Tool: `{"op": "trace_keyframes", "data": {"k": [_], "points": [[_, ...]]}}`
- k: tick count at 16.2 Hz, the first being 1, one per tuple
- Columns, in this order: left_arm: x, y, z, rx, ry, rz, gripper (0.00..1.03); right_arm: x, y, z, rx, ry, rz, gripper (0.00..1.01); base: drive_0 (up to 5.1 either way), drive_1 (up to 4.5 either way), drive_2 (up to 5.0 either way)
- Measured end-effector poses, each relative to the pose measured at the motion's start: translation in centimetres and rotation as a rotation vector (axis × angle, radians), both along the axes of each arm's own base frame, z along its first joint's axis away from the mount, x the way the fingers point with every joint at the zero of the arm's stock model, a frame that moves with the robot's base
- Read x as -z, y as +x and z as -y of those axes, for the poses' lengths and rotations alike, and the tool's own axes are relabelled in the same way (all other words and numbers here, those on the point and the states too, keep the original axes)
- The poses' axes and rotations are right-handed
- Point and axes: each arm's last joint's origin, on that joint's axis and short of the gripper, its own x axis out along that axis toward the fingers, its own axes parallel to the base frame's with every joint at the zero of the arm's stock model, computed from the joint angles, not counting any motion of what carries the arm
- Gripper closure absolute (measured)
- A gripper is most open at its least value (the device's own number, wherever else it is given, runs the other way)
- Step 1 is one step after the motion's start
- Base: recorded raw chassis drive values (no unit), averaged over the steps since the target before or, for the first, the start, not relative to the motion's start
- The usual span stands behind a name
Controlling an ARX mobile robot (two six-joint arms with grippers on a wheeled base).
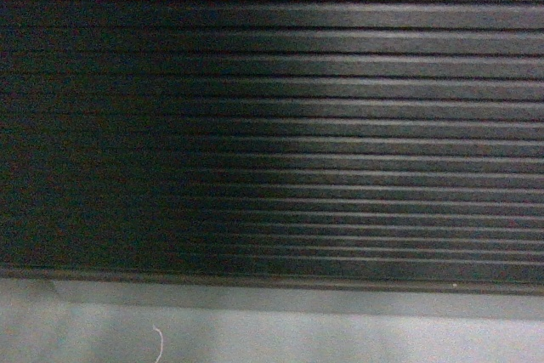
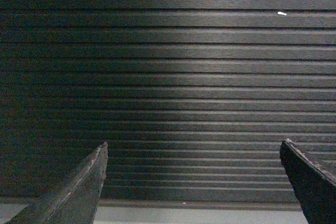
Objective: Place dark red mango on scale at checkout
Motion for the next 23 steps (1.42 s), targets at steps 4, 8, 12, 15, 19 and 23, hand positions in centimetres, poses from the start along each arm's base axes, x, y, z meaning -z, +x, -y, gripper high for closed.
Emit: {"op": "trace_keyframes", "data": {"k": [4, 8, 12, 15, 19, 23], "points": [[-0.01, 0.0, 0.0, 0.0, 0.0, 0.001, 0.05, 0.01, 0.0, 0.0, 0.0, 0.0, -0.001, 0.03, 0.0, 0.0, 0.0], [-0.01, 0.0, 0.0, 0.0, 0.0, 0.001, 0.05, 0.0, 0.0, 0.0, 0.0, 0.0, 0.0, 0.03, 0.0, 0.0, 0.0], [-0.01, 0.0, 0.0, 0.0, 0.0, 0.001, 0.05, 0.0, 0.0, 0.0, 0.0, 0.0, 0.0, 0.03, 0.0, 0.0, 0.0], [-0.01, 0.0, 0.0, 0.0, 0.0, 0.001, 0.05, 0.0, 0.0, 0.0, 0.0, 0.0, 0.0, 0.03, 0.0, 0.0, 0.0], [-0.01, 0.0, 0.0, 0.0, 0.0, 0.001, 0.05, 0.0, 0.0, 0.0, 0.0, 0.0, 0.0, 0.03, 0.0, 0.0, 0.0], [0.03, 0.0, 0.0, 0.002, 0.0, -0.003, 0.05, 0.04, 0.0, 0.0, 0.0, 0.0, -0.004, 0.03, 0.0, 0.0, 0.0]]}}
